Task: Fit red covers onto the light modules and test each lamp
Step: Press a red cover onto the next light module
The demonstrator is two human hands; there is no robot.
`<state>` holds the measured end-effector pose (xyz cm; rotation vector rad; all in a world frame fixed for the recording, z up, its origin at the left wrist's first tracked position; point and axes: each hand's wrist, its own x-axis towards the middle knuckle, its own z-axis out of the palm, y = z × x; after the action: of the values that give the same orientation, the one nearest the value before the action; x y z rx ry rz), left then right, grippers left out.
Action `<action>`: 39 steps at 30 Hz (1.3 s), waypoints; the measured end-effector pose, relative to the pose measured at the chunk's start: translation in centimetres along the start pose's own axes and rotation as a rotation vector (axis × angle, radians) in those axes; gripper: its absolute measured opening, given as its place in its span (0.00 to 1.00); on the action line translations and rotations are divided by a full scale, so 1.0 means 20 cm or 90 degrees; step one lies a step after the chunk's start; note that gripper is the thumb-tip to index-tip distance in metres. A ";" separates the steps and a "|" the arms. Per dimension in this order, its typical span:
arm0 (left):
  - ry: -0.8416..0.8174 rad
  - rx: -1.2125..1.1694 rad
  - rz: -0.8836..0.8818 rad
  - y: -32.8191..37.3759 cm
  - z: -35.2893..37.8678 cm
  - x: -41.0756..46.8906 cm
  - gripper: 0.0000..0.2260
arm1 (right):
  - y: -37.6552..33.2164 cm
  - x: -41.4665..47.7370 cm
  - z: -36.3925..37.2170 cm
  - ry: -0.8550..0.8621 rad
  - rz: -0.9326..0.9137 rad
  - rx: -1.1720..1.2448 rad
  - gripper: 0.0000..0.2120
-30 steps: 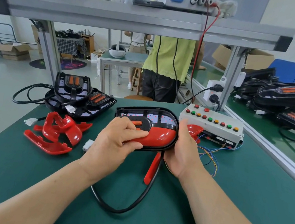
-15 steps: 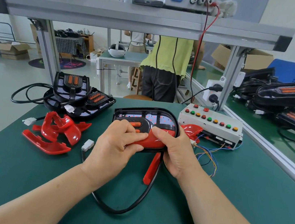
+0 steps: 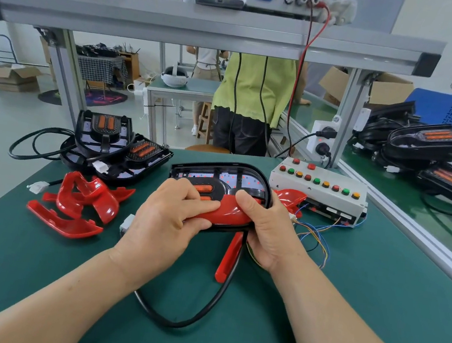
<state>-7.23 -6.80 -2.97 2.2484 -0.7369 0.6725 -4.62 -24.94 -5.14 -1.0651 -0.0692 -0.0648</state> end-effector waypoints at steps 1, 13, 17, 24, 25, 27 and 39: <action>0.002 0.004 0.003 0.00 0.00 0.00 0.15 | 0.00 0.00 0.00 0.002 -0.002 0.000 0.32; 0.036 -0.059 -0.024 -0.03 0.09 -0.04 0.16 | 0.02 -0.01 0.03 0.035 -0.007 -0.041 0.30; 0.028 -0.134 -0.093 -0.03 0.12 -0.04 0.16 | 0.01 0.00 0.02 0.063 -0.019 -0.048 0.30; -0.009 -0.128 -0.091 -0.04 0.11 -0.03 0.16 | 0.00 0.00 0.02 0.070 -0.015 -0.029 0.24; -0.006 -0.116 -0.073 -0.04 0.10 -0.02 0.16 | -0.01 0.00 0.01 0.074 -0.022 -0.017 0.22; 0.058 -0.125 -0.089 -0.07 0.07 0.03 0.19 | -0.03 0.01 -0.01 0.082 -0.042 0.002 0.21; -0.209 -0.650 -0.513 -0.25 -0.02 0.07 0.21 | -0.04 0.03 -0.04 0.077 -0.051 0.036 0.27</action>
<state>-3.10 -3.91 -3.99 1.4597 -0.1603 -0.4135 -4.03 -26.10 -4.73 -1.0003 -0.0044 -0.1979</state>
